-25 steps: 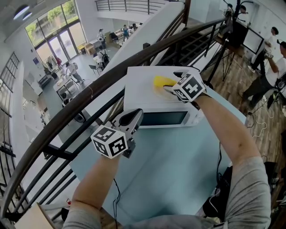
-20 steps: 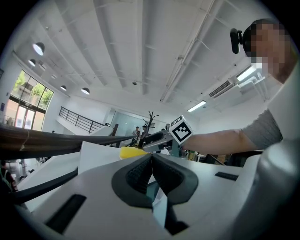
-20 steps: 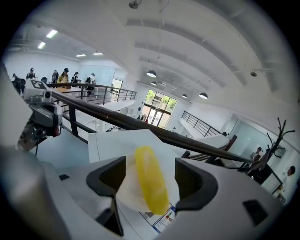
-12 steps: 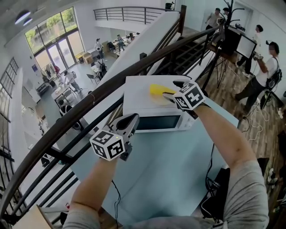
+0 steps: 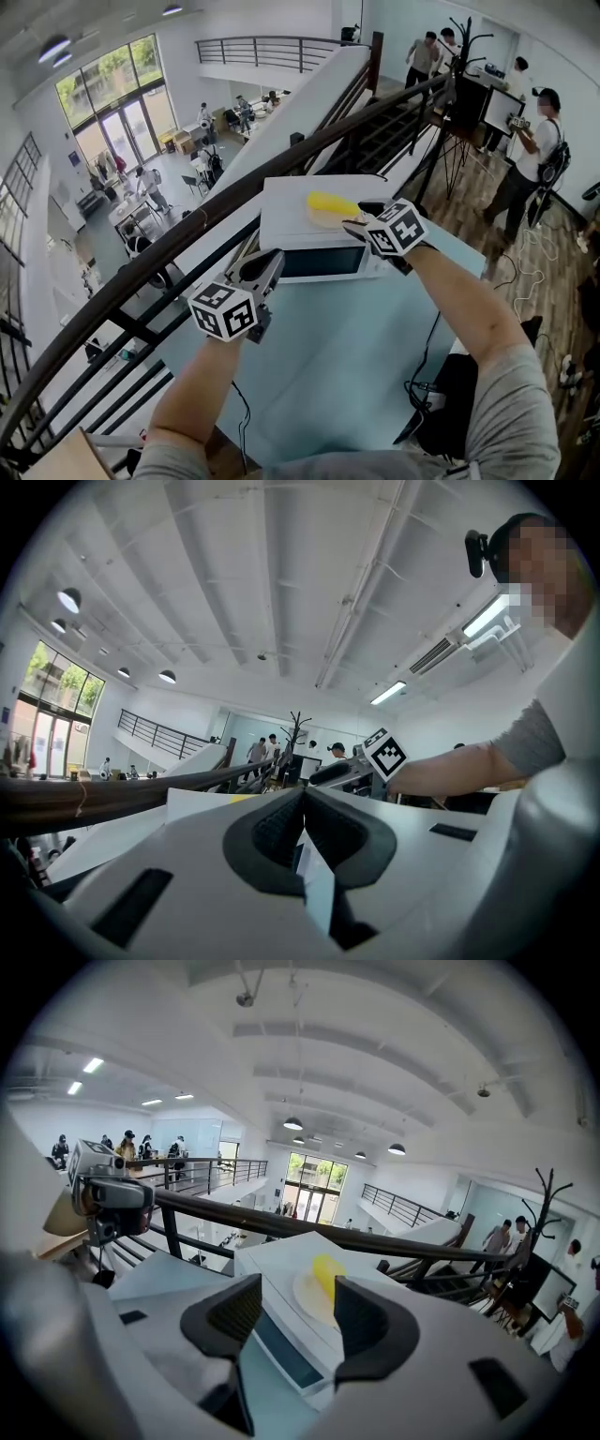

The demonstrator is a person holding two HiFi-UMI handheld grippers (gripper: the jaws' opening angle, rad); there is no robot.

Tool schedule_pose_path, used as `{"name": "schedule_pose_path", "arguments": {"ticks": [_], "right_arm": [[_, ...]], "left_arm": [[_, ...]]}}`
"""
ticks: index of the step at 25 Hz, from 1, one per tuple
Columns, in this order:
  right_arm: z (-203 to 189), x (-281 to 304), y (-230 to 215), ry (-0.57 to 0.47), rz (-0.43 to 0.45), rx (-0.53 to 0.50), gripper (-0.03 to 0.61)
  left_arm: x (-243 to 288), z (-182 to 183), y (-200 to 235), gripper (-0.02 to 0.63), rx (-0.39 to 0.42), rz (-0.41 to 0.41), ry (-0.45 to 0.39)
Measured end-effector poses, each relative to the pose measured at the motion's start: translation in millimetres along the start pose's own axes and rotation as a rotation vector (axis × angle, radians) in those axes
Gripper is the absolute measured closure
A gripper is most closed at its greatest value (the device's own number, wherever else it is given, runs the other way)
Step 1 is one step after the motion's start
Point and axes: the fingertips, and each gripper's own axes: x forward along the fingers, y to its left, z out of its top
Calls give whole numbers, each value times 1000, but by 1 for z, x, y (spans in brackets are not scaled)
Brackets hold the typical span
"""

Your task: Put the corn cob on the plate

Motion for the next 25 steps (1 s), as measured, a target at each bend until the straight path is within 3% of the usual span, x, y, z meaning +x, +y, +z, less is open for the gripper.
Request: {"name": "schedule_pose_path", "arguments": {"ticks": [7,14,21,25], "right_arm": [[-9,-54,36,-42,0,42,408],[-29,-100,82,-114,-6,147,558],[-55,-152,147,-205,11,293,561],[-78,-184,178,-197,-8,263,561]], "left_arm": [[-34,18,-39,595,9,-11,-16],[-63,11,-79,595,21,-54,-4],[-96,-4,-100,595,-6,-100,2],[-127,-31,-109,595,-74,-42,-5]]}}
